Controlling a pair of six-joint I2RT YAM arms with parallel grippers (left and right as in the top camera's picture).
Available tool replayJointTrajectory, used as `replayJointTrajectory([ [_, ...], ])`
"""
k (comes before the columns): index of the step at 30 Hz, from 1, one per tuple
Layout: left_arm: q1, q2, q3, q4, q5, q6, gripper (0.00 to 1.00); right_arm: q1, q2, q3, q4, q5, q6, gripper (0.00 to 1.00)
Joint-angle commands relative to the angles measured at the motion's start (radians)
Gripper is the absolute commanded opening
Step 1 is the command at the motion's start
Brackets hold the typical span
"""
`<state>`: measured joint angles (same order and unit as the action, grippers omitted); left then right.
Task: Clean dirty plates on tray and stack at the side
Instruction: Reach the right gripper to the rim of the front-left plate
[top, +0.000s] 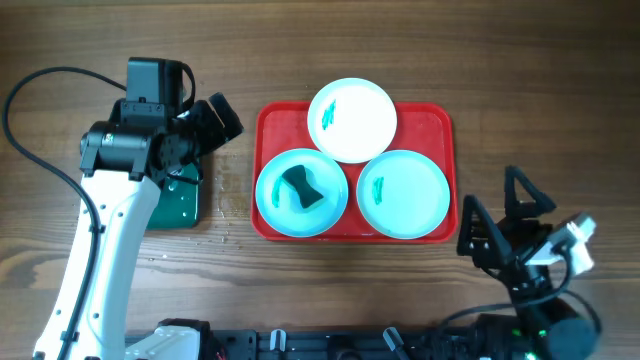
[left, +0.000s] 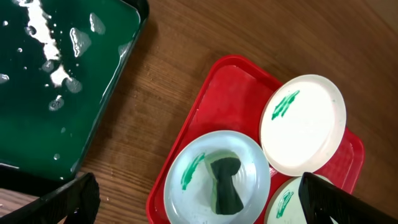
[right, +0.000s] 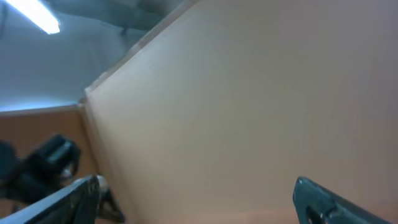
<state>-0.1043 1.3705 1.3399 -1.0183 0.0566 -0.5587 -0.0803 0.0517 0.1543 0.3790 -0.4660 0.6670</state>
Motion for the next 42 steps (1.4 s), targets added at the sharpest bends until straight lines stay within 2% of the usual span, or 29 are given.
replayJointTrajectory([
  [1,0.005,0.004,0.003,0.0,-0.01,0.005,1.0,-0.004,0.144,0.318,-0.281,-0.144,-0.225,1.0],
  [3,0.005,0.004,0.003,0.0,-0.01,0.005,1.0,-0.004,0.285,0.512,-0.542,-0.163,-0.369,1.0],
  [6,0.005,0.004,0.003,0.0,-0.01,0.005,1.0,-0.004,0.627,0.901,-1.031,-0.254,-0.579,1.0],
  [8,0.005,0.004,0.003,0.0,-0.01,0.005,1.0,-0.004,0.8,1.071,-1.198,-0.332,-0.629,1.0],
  [9,0.005,0.004,0.003,0.0,-0.01,0.005,1.0,-0.004,0.87,1.128,-1.228,-0.394,-0.603,1.0],
  [11,0.005,0.004,0.003,0.0,-0.01,0.005,1.0,-0.004,0.991,1.196,-1.184,-0.534,-0.533,1.0],
  [13,0.005,0.004,0.003,-0.001,-0.01,0.005,1.0,-0.002,1.096,1.201,-1.043,-0.686,-0.406,0.77],
  [15,0.005,0.004,0.003,-0.001,-0.01,0.005,1.0,0.028,1.18,1.201,-0.975,-0.75,-0.406,0.72],
  [16,0.005,0.004,0.003,0.0,-0.01,0.005,1.0,0.057,1.211,1.201,-0.975,-0.716,-0.415,0.67],
  [18,0.005,0.004,0.003,0.0,-0.01,0.005,1.0,0.168,1.278,1.201,-1.023,-0.449,-0.427,0.54],
  [21,0.005,0.004,0.003,-0.002,-0.01,0.005,1.0,0.359,1.37,1.201,-1.089,0.029,-0.369,0.53],
  [23,0.005,0.004,0.003,-0.004,-0.01,0.005,1.0,0.46,1.448,1.2,-1.103,0.206,-0.323,0.45],
  [24,0.005,0.004,0.003,-0.004,-0.01,0.005,1.0,0.5,1.494,1.199,-1.101,0.24,-0.324,0.45],
  [28,0.005,0.004,0.003,-0.003,-0.01,0.005,1.0,0.592,1.688,1.199,-1.103,0.299,-0.323,0.45],
  [34,0.005,0.004,0.003,-0.008,-0.01,0.005,1.0,0.611,1.929,1.199,-1.097,0.256,-0.274,0.44],
  [37,0.005,0.004,0.003,-0.008,-0.01,0.005,1.0,0.61,1.975,1.198,-1.098,0.209,-0.275,0.39],
  [42,0.005,0.004,0.003,-0.008,-0.01,0.005,1.0,0.618,1.978,1.193,-1.097,0.211,-0.275,0.38],
])
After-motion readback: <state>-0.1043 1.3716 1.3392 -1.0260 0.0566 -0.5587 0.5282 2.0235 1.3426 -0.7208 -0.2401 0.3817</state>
